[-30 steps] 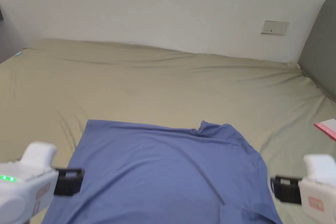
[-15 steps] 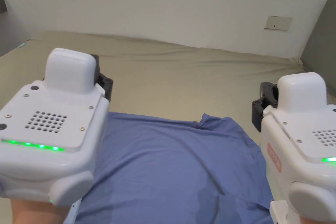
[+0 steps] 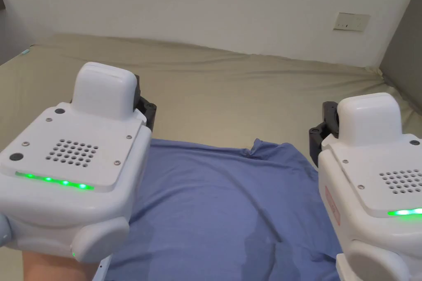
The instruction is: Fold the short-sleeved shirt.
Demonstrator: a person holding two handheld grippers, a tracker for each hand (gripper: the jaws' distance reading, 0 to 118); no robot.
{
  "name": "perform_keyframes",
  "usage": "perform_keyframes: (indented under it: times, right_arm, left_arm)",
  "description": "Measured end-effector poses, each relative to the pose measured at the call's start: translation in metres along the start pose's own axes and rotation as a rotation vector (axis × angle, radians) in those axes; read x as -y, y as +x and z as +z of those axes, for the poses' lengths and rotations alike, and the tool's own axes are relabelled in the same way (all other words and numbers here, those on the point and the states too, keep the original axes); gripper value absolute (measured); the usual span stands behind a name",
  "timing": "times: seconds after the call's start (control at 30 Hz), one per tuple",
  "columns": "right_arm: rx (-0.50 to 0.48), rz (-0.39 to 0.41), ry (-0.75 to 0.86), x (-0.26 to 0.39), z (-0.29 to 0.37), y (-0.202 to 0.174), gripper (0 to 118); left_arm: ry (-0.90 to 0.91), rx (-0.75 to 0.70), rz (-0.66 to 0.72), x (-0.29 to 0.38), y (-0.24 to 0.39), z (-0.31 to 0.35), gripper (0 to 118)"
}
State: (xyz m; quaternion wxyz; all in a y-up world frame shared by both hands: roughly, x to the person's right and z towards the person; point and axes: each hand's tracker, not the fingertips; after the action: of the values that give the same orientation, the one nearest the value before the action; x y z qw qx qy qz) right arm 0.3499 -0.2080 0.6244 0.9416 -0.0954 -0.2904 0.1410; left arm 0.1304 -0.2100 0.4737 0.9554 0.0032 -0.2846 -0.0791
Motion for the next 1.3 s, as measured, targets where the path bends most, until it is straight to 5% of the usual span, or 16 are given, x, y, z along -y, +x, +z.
perform_keyframes:
  times: [0.17, 0.3, 0.37, 0.4, 0.43, 0.5, 0.7, 0.77, 0.93, 1.0, 1.1, 1.3]
  right_arm:
    - [-0.007, 0.03, -0.053, 0.022, -0.003, 0.004, 2]
    - [-0.012, 0.031, -0.128, 0.046, -0.001, 0.014, 2]
    - [-0.003, 0.022, -0.168, 0.058, -0.001, 0.02, 2]
    - [0.002, 0.018, -0.188, 0.064, 0.0, 0.024, 2]
    - [0.005, 0.014, -0.203, 0.069, 0.002, 0.026, 2]
    - [0.015, 0.011, -0.24, 0.08, 0.005, 0.032, 2]
    - [0.045, 0.007, -0.32, 0.103, 0.009, 0.045, 2]
    - [0.055, 0.004, -0.334, 0.106, 0.01, 0.047, 2]
    - [0.059, 0.004, -0.355, 0.108, 0.01, 0.047, 2]
    - [0.061, 0.003, -0.358, 0.108, 0.01, 0.047, 2]
    - [0.061, -0.013, -0.36, 0.109, 0.01, 0.048, 2]
    - [0.071, -0.058, -0.423, 0.127, 0.007, 0.062, 5]
  left_arm:
    - [-0.208, 0.017, -0.019, 0.049, -0.014, -0.027, 0]
    - [-0.43, 0.028, 0.066, 0.111, -0.045, -0.042, 57]
    - [-0.565, 0.001, 0.088, 0.147, -0.059, -0.047, 62]
    - [-0.635, -0.013, 0.083, 0.166, -0.065, -0.048, 74]
    - [-0.675, -0.018, 0.089, 0.182, -0.071, -0.047, 99]
    - [-0.759, -0.039, 0.093, 0.214, -0.079, -0.037, 116]
    - [-0.941, -0.147, 0.164, 0.276, -0.099, -0.025, 115]
    - [-0.957, -0.16, 0.212, 0.284, -0.103, -0.026, 106]
    - [-1.04, -0.094, 0.207, 0.307, -0.099, -0.036, 52]
    - [-1.006, -0.121, 0.218, 0.306, -0.094, -0.033, 46]
    - [-1.021, -0.034, 0.323, 0.301, -0.1, -0.034, 10]
    - [-0.914, -0.061, 0.212, 0.279, -0.091, -0.02, 9]
